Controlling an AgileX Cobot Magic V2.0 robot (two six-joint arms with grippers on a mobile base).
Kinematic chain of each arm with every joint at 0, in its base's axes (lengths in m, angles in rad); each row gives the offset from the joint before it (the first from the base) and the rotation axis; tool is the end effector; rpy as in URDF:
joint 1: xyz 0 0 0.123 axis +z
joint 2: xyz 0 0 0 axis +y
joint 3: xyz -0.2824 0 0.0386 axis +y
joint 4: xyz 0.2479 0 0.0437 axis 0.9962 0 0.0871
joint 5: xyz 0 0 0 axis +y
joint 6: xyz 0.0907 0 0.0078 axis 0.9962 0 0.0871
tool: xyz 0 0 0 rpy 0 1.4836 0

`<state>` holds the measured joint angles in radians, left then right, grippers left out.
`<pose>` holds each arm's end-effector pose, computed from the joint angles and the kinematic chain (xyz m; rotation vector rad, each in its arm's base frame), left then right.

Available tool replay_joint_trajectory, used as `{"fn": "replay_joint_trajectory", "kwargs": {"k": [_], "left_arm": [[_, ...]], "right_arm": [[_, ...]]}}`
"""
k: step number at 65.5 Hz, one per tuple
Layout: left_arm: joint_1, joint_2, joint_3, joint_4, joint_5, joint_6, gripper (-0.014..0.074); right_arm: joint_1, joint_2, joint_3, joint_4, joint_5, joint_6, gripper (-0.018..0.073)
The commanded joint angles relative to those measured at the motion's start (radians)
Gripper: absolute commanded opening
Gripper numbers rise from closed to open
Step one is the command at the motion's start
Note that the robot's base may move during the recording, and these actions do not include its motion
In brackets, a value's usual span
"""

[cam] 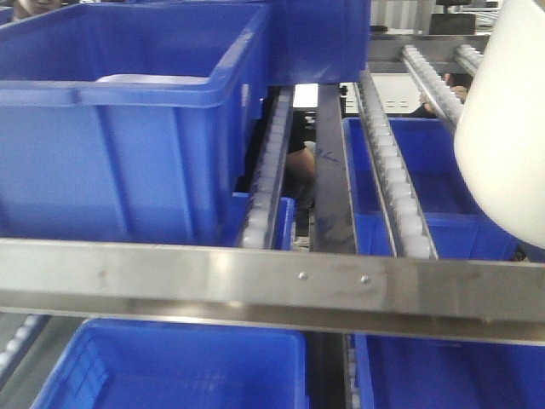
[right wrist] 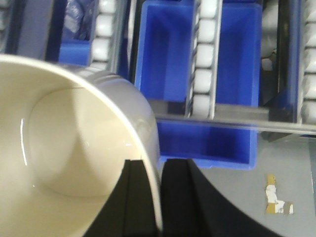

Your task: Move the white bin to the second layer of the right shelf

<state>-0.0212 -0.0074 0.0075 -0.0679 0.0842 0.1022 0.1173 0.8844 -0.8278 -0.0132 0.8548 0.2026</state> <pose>0.0562 -0.0017 0.2033 0.0482 1.5670 0.0060 0.1616 0.0181 0.3286 0.0966 2.3972 0.1338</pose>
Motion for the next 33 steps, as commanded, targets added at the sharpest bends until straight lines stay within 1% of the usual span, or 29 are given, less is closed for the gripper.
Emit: {"fn": "replay_joint_trajectory", "kwargs": {"k": [1,33], "left_arm": [[0.002,-0.016,0.037,-0.006,-0.084,-0.003,0.0085],[0.002,-0.016,0.037,-0.006,-0.084,-0.003,0.0085]], "right_arm": [[-0.005,-0.009,-0.029,-0.006,-0.065,-0.004,0.0057],[-0.005,-0.009,-0.029,-0.006,-0.065,-0.004,0.0057]]}}
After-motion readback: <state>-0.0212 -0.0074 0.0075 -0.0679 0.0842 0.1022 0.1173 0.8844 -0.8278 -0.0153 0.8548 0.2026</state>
